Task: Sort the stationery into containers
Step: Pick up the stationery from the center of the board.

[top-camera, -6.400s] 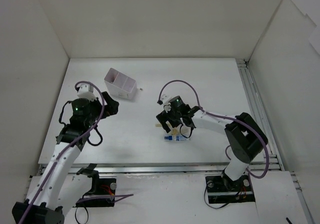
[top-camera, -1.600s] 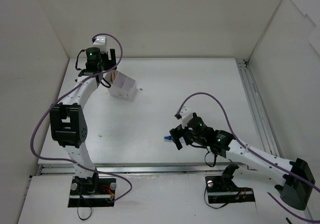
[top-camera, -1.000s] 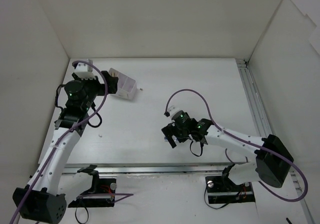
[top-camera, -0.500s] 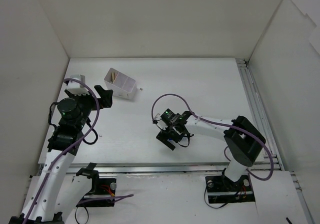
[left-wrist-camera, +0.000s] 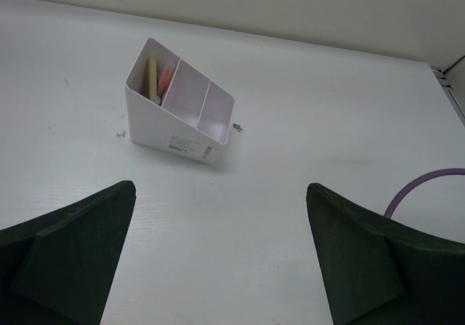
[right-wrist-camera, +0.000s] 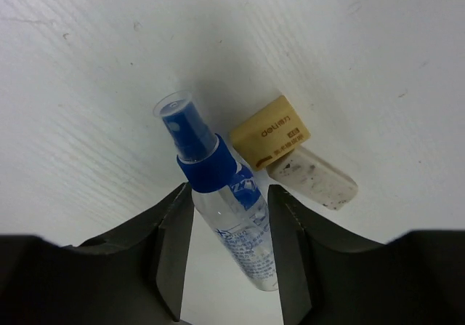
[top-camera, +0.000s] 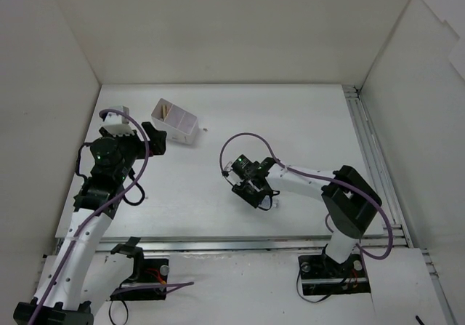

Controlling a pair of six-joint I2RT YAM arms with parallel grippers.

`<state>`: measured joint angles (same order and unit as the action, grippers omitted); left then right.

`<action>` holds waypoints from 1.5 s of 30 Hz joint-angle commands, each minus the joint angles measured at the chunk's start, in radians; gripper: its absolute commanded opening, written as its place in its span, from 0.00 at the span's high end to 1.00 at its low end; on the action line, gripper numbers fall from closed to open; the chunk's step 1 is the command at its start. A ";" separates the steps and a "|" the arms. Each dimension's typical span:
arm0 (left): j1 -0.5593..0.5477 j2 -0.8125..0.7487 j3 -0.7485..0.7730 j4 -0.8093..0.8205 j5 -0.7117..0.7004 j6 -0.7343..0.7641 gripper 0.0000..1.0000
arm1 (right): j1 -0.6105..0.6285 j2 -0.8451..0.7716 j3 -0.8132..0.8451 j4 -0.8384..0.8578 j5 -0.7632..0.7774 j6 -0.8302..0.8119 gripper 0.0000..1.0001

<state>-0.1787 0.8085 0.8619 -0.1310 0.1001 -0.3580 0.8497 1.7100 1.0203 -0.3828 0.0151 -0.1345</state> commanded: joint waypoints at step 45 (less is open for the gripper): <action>-0.490 0.376 0.152 0.183 0.248 -0.084 0.14 | -0.061 -0.579 -0.198 0.687 -0.268 0.124 1.00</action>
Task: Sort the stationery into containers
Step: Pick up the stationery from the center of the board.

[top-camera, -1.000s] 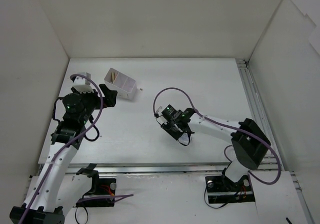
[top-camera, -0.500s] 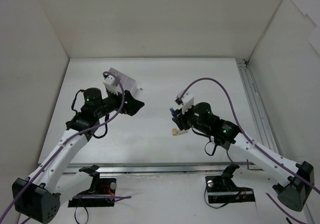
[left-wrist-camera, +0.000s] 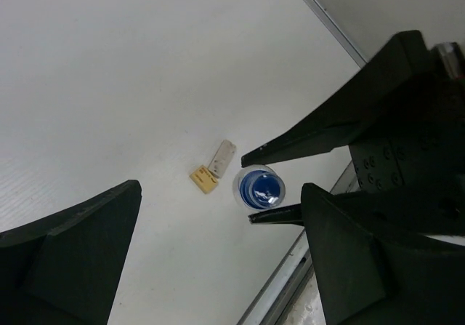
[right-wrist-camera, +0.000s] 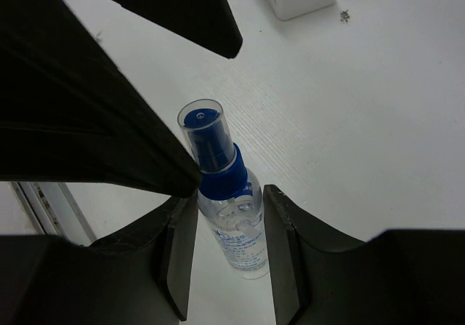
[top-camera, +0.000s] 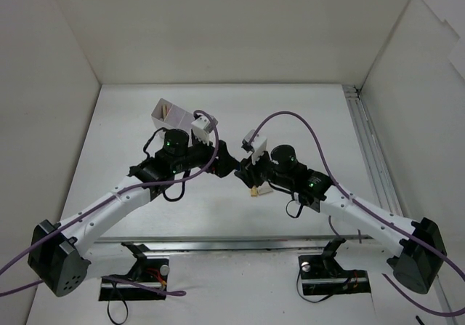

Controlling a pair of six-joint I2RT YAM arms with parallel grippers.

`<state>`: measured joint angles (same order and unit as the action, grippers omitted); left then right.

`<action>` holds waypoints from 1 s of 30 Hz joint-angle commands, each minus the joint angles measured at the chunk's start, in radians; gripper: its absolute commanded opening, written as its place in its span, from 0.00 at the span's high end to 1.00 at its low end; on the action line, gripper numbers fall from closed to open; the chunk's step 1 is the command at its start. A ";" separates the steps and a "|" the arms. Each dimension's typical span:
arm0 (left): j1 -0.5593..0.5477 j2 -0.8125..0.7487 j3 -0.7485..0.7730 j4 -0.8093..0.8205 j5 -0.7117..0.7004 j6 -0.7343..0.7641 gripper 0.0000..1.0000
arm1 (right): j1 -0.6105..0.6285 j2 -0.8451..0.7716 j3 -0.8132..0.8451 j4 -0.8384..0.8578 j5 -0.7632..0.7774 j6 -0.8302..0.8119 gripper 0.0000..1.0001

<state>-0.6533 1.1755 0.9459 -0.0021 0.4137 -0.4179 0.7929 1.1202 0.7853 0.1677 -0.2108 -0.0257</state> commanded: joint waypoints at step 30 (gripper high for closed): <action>-0.068 0.007 0.085 0.067 -0.409 -0.088 1.00 | -0.004 0.139 0.103 0.214 0.133 0.190 0.50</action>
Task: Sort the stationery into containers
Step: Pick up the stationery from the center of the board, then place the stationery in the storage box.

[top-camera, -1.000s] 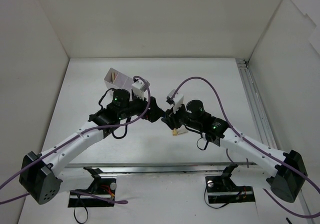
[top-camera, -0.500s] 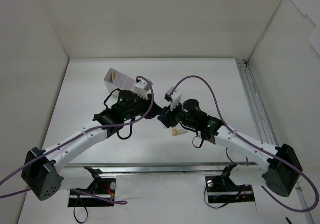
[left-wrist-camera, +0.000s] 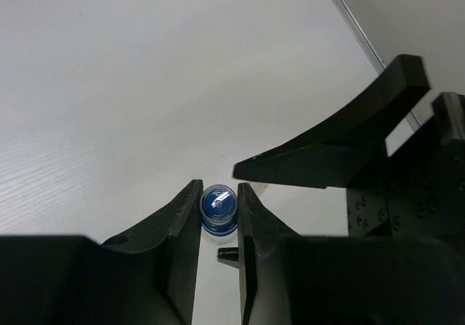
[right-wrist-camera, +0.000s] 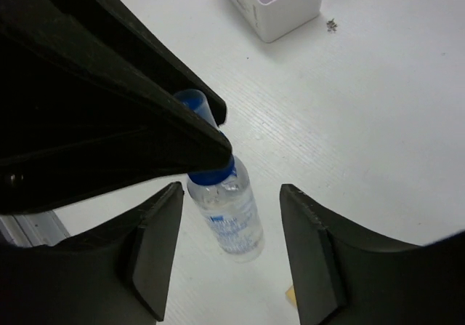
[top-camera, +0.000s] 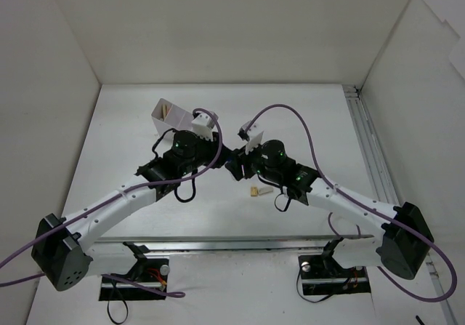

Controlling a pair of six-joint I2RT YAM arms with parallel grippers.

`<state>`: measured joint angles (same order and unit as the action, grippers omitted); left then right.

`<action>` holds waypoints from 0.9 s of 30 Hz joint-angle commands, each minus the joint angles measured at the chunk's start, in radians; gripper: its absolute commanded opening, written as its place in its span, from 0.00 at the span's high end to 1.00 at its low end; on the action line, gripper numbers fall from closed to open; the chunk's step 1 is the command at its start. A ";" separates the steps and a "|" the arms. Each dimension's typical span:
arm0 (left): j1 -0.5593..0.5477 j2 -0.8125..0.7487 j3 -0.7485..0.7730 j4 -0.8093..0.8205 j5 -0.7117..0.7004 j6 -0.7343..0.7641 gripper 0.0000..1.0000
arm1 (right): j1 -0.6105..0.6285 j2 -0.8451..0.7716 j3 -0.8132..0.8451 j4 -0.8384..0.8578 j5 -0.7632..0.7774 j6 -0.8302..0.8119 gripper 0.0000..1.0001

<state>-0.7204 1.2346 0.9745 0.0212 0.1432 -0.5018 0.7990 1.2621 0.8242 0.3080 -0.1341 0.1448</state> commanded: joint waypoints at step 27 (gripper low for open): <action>0.432 0.261 0.361 0.257 -0.340 0.370 1.00 | -0.012 -0.305 -0.100 -0.260 0.445 0.084 0.02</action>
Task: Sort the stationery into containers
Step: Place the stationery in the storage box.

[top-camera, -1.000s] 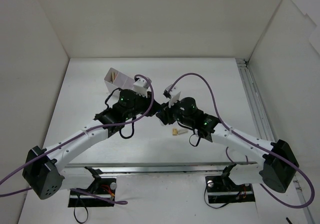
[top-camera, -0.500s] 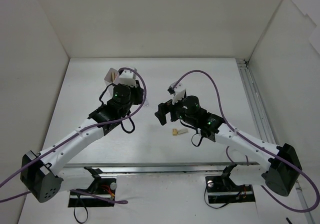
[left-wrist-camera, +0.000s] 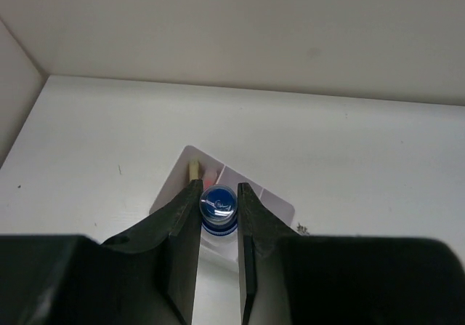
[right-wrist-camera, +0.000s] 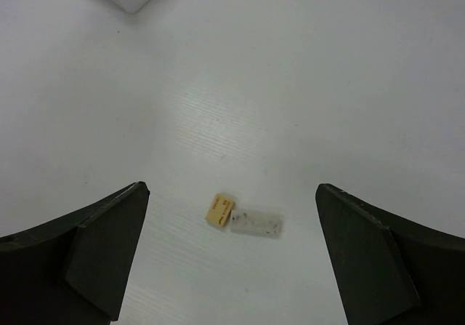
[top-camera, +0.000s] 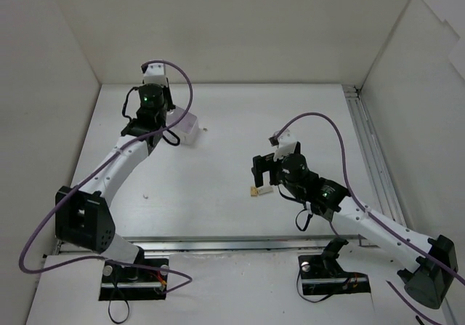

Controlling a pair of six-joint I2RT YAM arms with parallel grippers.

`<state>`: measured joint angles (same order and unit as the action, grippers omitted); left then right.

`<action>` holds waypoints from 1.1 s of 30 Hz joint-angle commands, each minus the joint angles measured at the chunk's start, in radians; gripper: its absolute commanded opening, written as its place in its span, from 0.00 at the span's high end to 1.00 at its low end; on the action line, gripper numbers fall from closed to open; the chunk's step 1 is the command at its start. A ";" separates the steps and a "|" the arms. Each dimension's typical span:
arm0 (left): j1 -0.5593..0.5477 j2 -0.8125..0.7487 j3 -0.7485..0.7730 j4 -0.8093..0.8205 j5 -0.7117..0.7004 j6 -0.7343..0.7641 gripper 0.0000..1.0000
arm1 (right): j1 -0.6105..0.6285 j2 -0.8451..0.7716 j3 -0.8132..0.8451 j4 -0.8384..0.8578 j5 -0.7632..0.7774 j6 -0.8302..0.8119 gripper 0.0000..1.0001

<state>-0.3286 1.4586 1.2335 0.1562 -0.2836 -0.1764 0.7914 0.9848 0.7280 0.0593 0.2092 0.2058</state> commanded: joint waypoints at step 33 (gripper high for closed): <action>0.069 0.256 0.121 0.177 0.070 0.020 1.00 | -0.012 -0.106 -0.050 -0.115 0.173 0.075 0.02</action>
<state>-0.2661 1.7634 1.3437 0.2291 -0.1852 -0.1406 0.7841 0.8906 0.6804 -0.0841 0.3511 0.2623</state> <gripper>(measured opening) 0.178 0.979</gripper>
